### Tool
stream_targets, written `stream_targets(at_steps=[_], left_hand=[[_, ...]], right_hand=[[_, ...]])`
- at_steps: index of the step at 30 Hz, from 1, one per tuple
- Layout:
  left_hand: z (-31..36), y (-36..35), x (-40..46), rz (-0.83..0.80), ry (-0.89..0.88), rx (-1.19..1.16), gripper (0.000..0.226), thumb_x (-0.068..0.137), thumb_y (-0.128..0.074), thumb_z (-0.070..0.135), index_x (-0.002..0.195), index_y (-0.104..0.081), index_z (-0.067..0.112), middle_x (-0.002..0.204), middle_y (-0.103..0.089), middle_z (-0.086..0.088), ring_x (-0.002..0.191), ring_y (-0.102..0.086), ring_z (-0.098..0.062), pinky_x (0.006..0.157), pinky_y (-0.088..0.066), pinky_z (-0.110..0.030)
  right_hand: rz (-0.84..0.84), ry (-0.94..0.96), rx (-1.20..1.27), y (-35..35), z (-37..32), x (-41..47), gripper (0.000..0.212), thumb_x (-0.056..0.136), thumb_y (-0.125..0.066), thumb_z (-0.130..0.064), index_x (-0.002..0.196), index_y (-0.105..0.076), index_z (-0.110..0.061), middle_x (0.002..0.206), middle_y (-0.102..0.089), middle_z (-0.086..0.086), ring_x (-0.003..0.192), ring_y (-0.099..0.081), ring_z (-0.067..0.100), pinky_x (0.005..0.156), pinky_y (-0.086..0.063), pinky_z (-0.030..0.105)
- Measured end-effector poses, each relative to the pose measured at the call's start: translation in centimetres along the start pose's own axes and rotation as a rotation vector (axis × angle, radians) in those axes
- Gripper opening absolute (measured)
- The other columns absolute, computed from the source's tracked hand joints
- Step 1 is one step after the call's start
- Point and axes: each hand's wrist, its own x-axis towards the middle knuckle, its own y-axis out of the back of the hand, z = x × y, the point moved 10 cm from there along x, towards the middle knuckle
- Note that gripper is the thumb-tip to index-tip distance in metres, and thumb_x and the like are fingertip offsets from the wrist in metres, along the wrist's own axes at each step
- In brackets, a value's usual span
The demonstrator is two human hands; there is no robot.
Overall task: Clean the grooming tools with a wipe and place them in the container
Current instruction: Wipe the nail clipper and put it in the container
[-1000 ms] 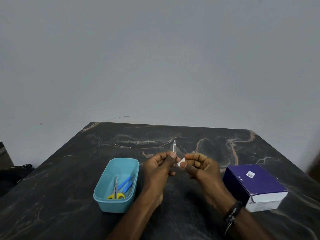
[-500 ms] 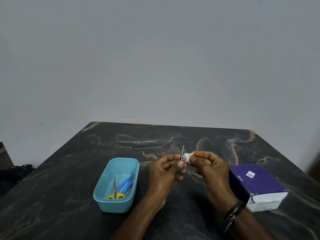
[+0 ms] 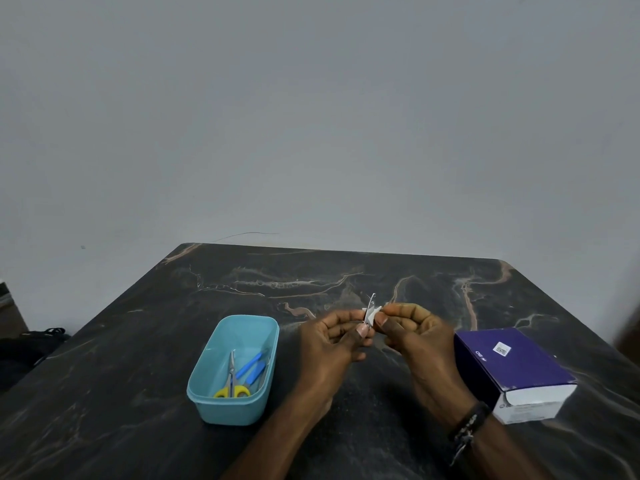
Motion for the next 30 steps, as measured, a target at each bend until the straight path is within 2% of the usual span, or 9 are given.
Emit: stream_targets(at_steps=[4,9,13,16,20,23,26,30], left_hand=[[0.1,-0.1,0.0,-0.009,-0.024,0.053,0.015,0.085,-0.07,0.005,0.097,-0.067,0.012,0.08,-0.077,-0.009,0.064,-0.068,-0.013,0.052,-0.051,-0.021],[0.1,0.3,0.2,0.022,-0.059,0.087,0.026,0.084,-0.07,0.002,0.106,-0.062,0.013,0.074,-0.075,-0.012,0.056,-0.064,-0.011,0.046,-0.048,-0.019],[0.0,-0.1,0.3,-0.034,-0.083,0.16,0.034,0.084,-0.071,0.005,0.112,-0.058,0.02,0.074,-0.076,-0.008,0.057,-0.065,-0.01,0.047,-0.047,-0.019],[-0.3,-0.7,0.3,-0.079,-0.087,0.202,0.037,0.084,-0.071,0.006,0.114,-0.055,0.023,0.076,-0.076,-0.006,0.058,-0.065,-0.01,0.048,-0.046,-0.02],[-0.1,-0.2,0.4,-0.05,-0.097,0.218,0.038,0.084,-0.071,0.006,0.114,-0.056,0.024,0.074,-0.076,-0.006,0.058,-0.065,-0.01,0.046,-0.046,-0.019],[0.2,0.1,0.4,-0.039,-0.1,0.223,0.037,0.084,-0.072,0.007,0.113,-0.057,0.023,0.073,-0.076,-0.005,0.056,-0.065,-0.009,0.045,-0.045,-0.018],[0.2,-0.4,0.2,-0.066,-0.112,0.214,0.036,0.085,-0.07,0.004,0.114,-0.057,0.02,0.074,-0.076,-0.008,0.055,-0.064,-0.008,0.047,-0.044,-0.013],[0.2,-1.1,0.0,-0.097,-0.13,0.213,0.034,0.085,-0.069,0.002,0.113,-0.058,0.019,0.073,-0.076,-0.01,0.054,-0.064,-0.007,0.048,-0.044,-0.012]], right_hand=[[-0.023,-0.047,-0.032,-0.1,0.6,0.1,0.015,0.08,-0.074,-0.003,0.093,-0.068,-0.006,0.078,-0.077,0.009,0.065,-0.067,0.014,0.058,-0.051,0.022],[-0.08,-0.155,-0.024,-0.4,1.6,0.3,0.03,0.077,-0.077,-0.004,0.104,-0.066,-0.004,0.085,-0.077,0.012,0.076,-0.068,0.023,0.063,-0.049,0.029],[-0.056,-0.219,0.054,0.0,2.2,0.7,0.042,0.077,-0.075,0.001,0.116,-0.06,-0.006,0.087,-0.077,0.01,0.076,-0.069,0.021,0.066,-0.049,0.031],[0.01,-0.223,0.123,1.1,2.1,1.1,0.05,0.078,-0.073,0.004,0.124,-0.056,-0.006,0.093,-0.074,0.015,0.075,-0.068,0.022,0.06,-0.051,0.028],[-0.107,-0.271,0.061,-0.1,2.4,0.9,0.054,0.077,-0.074,0.001,0.126,-0.055,-0.007,0.086,-0.078,0.01,0.074,-0.068,0.02,0.067,-0.048,0.032],[-0.17,-0.308,0.002,-0.8,2.9,0.5,0.05,0.077,-0.074,0.0,0.123,-0.056,-0.008,0.082,-0.078,0.007,0.068,-0.068,0.016,0.062,-0.045,0.03],[-0.108,-0.284,0.029,-0.1,2.7,0.9,0.05,0.078,-0.073,0.002,0.124,-0.056,-0.007,0.082,-0.078,0.007,0.07,-0.069,0.017,0.062,-0.048,0.03],[-0.007,-0.244,0.134,1.0,2.2,1.2,0.048,0.08,-0.07,0.003,0.125,-0.055,-0.004,0.082,-0.077,0.006,0.066,-0.068,0.015,0.053,-0.052,0.024]])
